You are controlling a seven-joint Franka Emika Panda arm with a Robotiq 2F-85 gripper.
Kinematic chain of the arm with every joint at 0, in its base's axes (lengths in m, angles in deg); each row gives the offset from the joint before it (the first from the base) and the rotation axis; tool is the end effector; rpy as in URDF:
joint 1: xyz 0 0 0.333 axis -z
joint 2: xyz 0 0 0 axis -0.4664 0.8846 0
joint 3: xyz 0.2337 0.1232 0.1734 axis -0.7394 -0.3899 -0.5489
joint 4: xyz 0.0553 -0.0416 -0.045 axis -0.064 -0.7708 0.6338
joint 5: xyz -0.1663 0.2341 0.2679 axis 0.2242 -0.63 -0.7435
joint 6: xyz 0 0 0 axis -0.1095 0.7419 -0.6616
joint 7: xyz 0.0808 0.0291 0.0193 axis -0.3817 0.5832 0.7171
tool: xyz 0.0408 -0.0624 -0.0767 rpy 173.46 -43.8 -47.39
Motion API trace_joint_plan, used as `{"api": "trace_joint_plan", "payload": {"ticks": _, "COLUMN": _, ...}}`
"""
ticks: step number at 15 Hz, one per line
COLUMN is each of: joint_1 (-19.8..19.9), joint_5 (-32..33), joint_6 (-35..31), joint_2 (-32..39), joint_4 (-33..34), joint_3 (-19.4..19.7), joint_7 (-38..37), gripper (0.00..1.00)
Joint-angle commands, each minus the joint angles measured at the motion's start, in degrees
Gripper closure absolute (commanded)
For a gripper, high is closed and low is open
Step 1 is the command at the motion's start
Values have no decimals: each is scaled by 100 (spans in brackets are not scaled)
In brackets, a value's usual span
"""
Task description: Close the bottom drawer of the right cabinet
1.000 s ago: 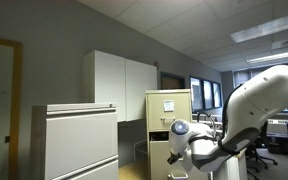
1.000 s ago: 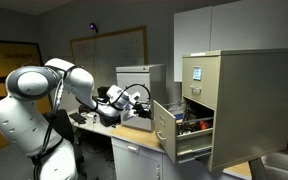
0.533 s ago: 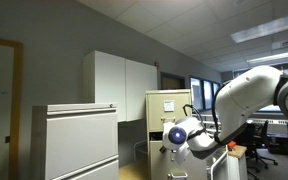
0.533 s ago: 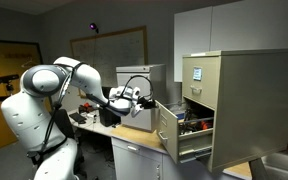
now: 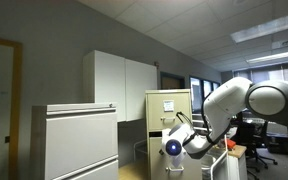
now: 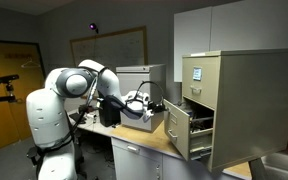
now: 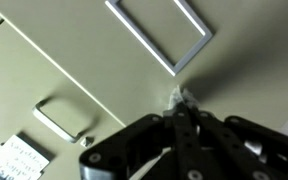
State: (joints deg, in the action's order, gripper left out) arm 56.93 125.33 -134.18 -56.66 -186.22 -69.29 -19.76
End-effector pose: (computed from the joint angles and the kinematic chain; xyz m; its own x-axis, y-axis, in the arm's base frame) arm 0.5482 -0.0813 0.4104 0.6205 0.3970 0.6763 -0.3393 -0.6416 0.6879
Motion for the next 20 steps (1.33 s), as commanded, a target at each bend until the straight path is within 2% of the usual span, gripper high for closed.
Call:
{"api": "trace_joint_plan", "payload": {"ticks": 1, "joint_1": -961, "joint_5": -68, "joint_6": -70, "joint_2": 1138, "joint_4": 1289, "joint_3": 1313, "joint_7": 89, "gripper": 100}}
{"api": "trace_joint_plan", "payload": {"ticks": 4, "joint_1": -1300, "joint_5": -385, "joint_6": -240, "joint_2": 1615, "joint_4": 2086, "joint_3": 1854, "joint_7": 31, "gripper": 100}}
{"api": "trace_joint_plan", "payload": {"ticks": 7, "joint_1": -1410, "joint_5": -522, "joint_6": -218, "joint_2": 2024, "joint_4": 2795, "joint_3": 2123, "joint_7": -19, "gripper": 100}}
{"api": "trace_joint_plan", "payload": {"ticks": 13, "joint_1": -1448, "joint_5": -1071, "joint_6": 223, "joint_2": 2602, "joint_4": 3983, "joint_3": 2396, "joint_7": 65, "gripper": 100}}
{"api": "trace_joint_plan", "payload": {"ticks": 17, "joint_1": -1434, "joint_5": -2160, "joint_6": 461, "joint_2": 2845, "joint_4": 4568, "joint_3": 2465, "joint_7": 154, "gripper": 100}}
{"api": "trace_joint_plan", "payload": {"ticks": 20, "joint_1": -1545, "joint_5": -2633, "joint_6": 672, "joint_2": 2941, "joint_4": 4782, "joint_3": 2556, "joint_7": 267, "gripper": 100}}
